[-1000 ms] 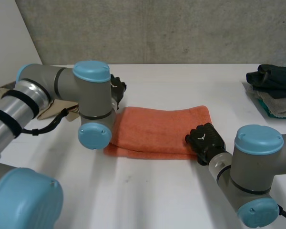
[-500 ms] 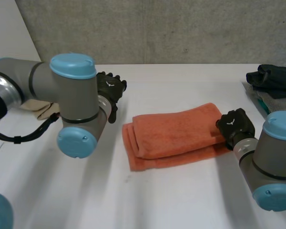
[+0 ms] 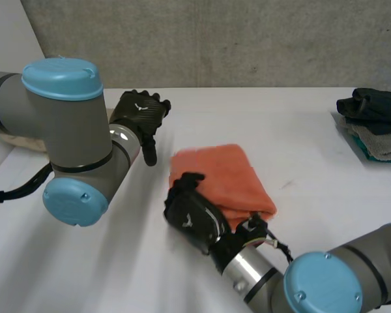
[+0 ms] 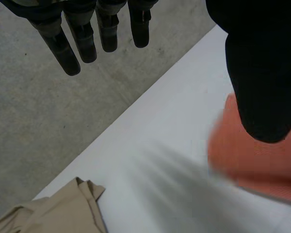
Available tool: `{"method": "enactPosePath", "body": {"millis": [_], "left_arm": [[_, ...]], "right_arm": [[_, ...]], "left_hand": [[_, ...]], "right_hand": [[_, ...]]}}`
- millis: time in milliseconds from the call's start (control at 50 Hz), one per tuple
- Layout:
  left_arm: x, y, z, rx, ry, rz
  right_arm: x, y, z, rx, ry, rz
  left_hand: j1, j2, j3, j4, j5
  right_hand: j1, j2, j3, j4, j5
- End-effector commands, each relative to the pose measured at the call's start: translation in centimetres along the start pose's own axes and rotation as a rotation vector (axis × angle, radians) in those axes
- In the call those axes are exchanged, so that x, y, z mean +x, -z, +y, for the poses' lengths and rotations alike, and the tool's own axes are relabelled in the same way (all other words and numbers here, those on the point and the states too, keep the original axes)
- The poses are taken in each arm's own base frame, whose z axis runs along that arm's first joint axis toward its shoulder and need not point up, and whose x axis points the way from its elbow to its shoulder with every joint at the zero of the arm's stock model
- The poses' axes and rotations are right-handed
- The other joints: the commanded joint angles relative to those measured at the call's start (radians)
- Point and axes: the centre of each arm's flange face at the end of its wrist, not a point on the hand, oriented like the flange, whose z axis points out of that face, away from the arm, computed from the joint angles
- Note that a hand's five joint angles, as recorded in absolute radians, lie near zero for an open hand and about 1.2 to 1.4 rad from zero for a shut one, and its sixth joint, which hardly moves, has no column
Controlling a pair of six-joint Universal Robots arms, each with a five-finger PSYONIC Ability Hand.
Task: Fold the laundry.
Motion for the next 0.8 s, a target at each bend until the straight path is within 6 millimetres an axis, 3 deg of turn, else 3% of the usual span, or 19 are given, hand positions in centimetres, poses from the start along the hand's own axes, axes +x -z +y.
{"method": "enactPosePath", "body": {"millis": [20, 40, 100, 120, 160, 200, 280, 400, 540, 620, 660, 800], "left_arm": [[0.8, 0.2, -0.3, 0.014, 0.016, 0.019], [0.9, 0.2, -0.6, 0.021, 0.018, 0.016], [0.8, 0.2, -1.1, 0.034, 0.021, 0.008], [0.9, 0.3, -1.5, 0.044, 0.030, 0.001], [0.9, 0.4, -1.9, 0.054, 0.043, -0.006], [1.0, 0.8, -2.6, 0.073, 0.072, -0.009], [2.0, 1.7, -3.9, 0.107, 0.130, 0.020], [3.9, 2.6, -4.8, 0.118, 0.192, 0.074], [6.5, 2.9, -3.5, 0.044, 0.237, 0.139], [8.1, 2.6, -1.6, -0.028, 0.232, 0.168], [9.3, 2.1, 0.6, -0.103, 0.222, 0.173], [11.1, 1.1, 5.0, -0.223, 0.173, 0.132]], "right_arm": [[1.6, -0.2, 1.7, -0.067, -0.121, 0.040], [3.6, -0.1, 1.0, -0.053, -0.196, 0.084], [6.9, -0.1, 0.2, -0.027, -0.361, 0.157], [8.9, -0.1, -0.2, -0.009, -0.497, 0.193], [10.8, 0.0, -0.1, -0.003, -0.634, 0.227], [13.4, 0.1, 0.8, -0.027, -0.823, 0.257], [15.4, -0.3, 3.4, -0.125, -1.036, 0.228], [15.5, -1.3, 7.4, -0.323, -1.084, 0.162], [14.8, -2.1, 10.8, -0.519, -1.090, 0.049], [13.8, -2.8, 11.6, -0.547, -1.106, 0.018], [13.0, -3.2, 12.2, -0.568, -1.102, 0.003], [10.2, -3.8, 13.4, -0.619, -1.037, -0.046]], "left_hand": [[-0.030, -0.030, -0.033, -0.021, -0.046], [-0.030, -0.030, -0.033, -0.021, -0.046], [-0.030, -0.030, -0.033, -0.021, -0.046], [-0.030, -0.030, -0.033, -0.021, -0.046], [-0.030, -0.030, -0.033, -0.021, -0.046], [-0.030, -0.030, -0.033, -0.021, -0.046], [-0.030, -0.030, -0.033, -0.021, -0.046], [-0.030, -0.030, -0.033, -0.021, -0.046], [-0.030, -0.030, -0.033, -0.021, -0.046], [-0.030, -0.030, -0.033, -0.021, -0.046], [-0.030, -0.030, -0.033, -0.021, -0.046], [-0.030, -0.030, -0.033, -0.021, -0.046]], "right_hand": [[-0.746, -0.763, -0.790, -0.796, -0.791], [-0.746, -0.763, -0.790, -0.796, -0.791], [-0.746, -0.763, -0.790, -0.796, -0.791], [-0.746, -0.763, -0.790, -0.796, -0.791], [-0.746, -0.763, -0.790, -0.796, -0.791], [-0.746, -0.763, -0.790, -0.796, -0.791], [-0.746, -0.763, -0.790, -0.796, -0.791], [-0.746, -0.763, -0.790, -0.796, -0.791], [-0.746, -0.763, -0.790, -0.796, -0.791], [-0.746, -0.763, -0.790, -0.796, -0.791], [-0.746, -0.763, -0.790, -0.796, -0.791], [-0.746, -0.763, -0.790, -0.796, -0.791]]}}
